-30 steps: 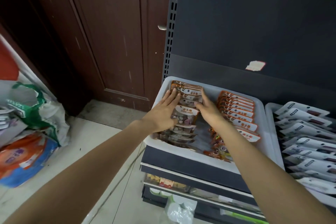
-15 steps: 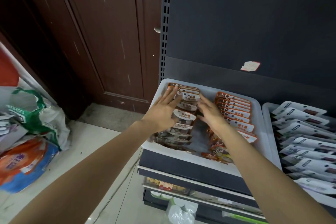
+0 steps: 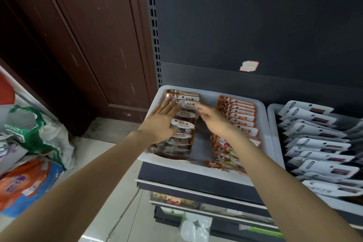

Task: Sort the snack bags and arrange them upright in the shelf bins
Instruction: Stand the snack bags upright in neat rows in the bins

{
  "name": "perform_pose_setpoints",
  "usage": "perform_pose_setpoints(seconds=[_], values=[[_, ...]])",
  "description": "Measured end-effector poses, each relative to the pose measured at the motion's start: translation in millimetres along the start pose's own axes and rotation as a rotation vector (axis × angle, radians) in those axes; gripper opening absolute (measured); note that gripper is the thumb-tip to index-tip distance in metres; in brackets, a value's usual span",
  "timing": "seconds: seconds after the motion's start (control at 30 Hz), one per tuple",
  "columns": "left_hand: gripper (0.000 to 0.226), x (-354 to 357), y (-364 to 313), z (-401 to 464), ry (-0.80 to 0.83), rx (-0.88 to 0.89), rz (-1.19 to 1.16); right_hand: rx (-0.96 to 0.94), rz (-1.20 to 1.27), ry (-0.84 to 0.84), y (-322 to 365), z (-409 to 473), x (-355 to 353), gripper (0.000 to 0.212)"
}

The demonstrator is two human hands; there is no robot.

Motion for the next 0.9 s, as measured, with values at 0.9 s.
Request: perform_pose_setpoints(seconds=[0.9], values=[[0.081, 20, 4, -14, 0.085, 0.118, 0.142, -0.082, 0.146, -0.294, 15, -31, 22, 0.045]])
Point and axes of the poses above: each hand's wrist, its own z-axis towards the middle knuckle, its own x-axis out of the palm, y = z × x, the point moved 4 cm from there along z, towards the middle knuckle, and after that the axes turned 1 degree about y, right-handed, at the moved point
